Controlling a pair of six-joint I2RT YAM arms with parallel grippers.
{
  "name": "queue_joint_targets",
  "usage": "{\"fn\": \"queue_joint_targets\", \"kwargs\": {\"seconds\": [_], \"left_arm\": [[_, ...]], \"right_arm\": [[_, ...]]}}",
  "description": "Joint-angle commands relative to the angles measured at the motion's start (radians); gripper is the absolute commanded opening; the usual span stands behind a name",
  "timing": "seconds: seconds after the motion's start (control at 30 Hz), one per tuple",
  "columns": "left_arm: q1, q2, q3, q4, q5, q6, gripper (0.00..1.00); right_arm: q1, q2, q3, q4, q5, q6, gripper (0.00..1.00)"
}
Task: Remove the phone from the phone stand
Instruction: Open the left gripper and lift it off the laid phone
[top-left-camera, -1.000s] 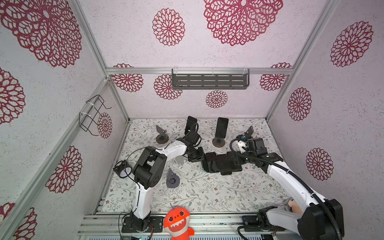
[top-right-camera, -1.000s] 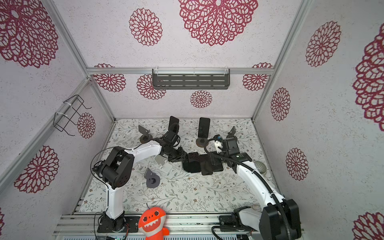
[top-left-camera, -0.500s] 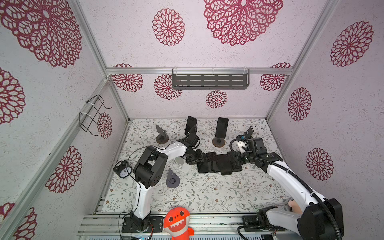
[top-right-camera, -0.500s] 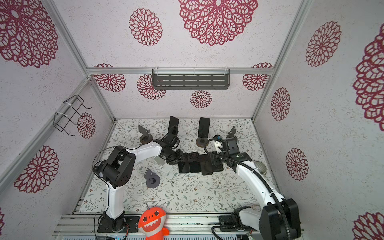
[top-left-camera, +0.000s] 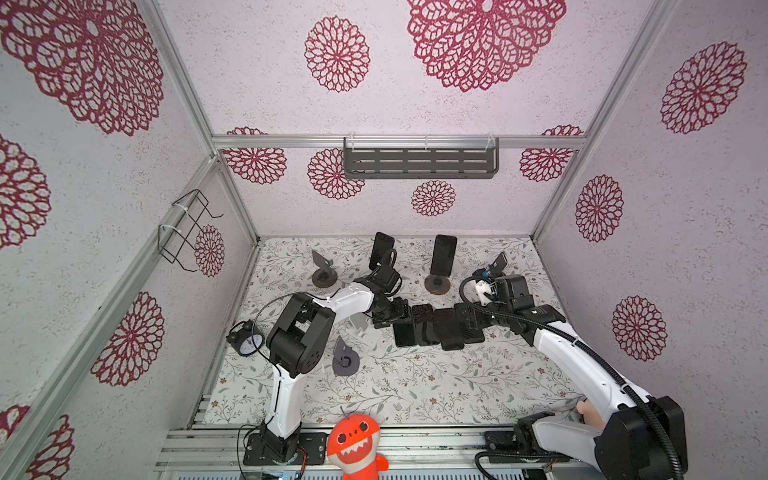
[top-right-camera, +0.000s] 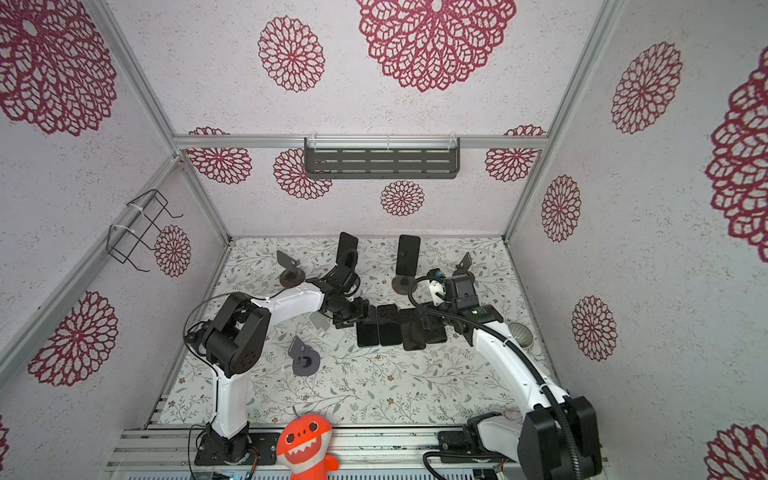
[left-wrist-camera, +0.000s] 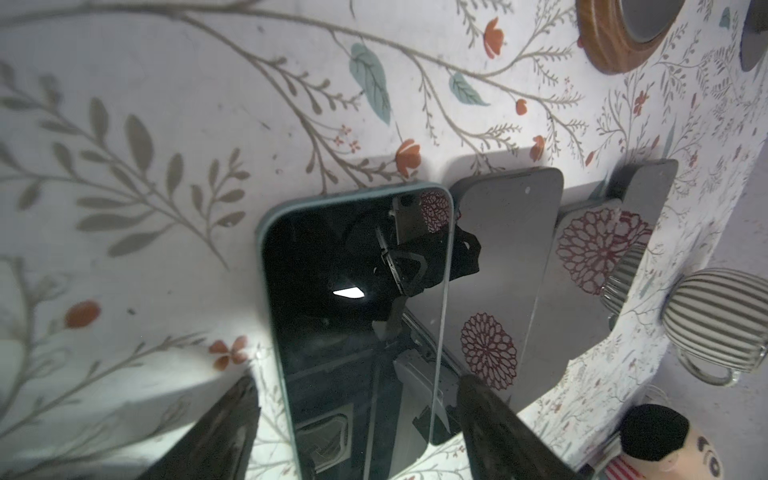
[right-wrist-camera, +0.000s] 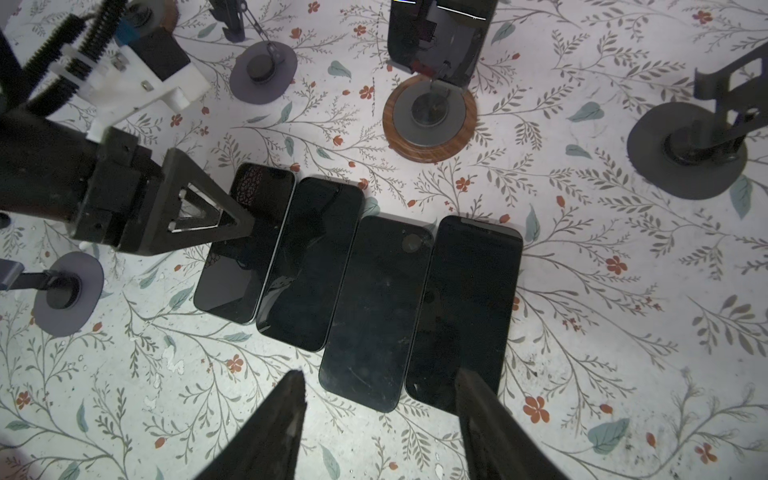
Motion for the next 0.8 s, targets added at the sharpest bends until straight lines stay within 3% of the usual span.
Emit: {"fn": "queue_joint_targets", "kwargs": {"seconds": [0.0, 0.17, 0.3, 0.4, 0.57, 0.77], "left_arm": [[-0.003, -0.049, 0.017, -0.041, -0.062, 0.039, 0.81], [-0.007, -0.081, 0.058, -0.076, -0.099, 0.062, 0.81], [-0.016, -0.142, 0.067, -0.066, -0.099, 0.101, 0.82], [-0.028, -0.171, 0.063, -0.058, -0.111, 0.137, 0.84], [-0.033, -0.218, 0.027, -0.044, -0.124, 0.166, 0.88], [-0.065, -0.335, -0.086, 0.065, -0.137, 0.208, 0.91]], "right_arm": [[-0.014, -0.059, -0.018, 0.055, 0.012, 0.045, 0.66], [-0.032, -0.101, -0.063, 0.144, -0.053, 0.131, 0.69], [-0.043, -0.119, -0.058, 0.177, -0.017, 0.134, 0.67], [-0.083, -0.11, -0.039, 0.215, -0.057, 0.127, 0.66], [-0.182, -0.014, 0.05, 0.26, -0.213, 0.126, 0.67], [-0.26, 0.142, 0.192, 0.295, -0.285, 0.085, 0.66]]}}
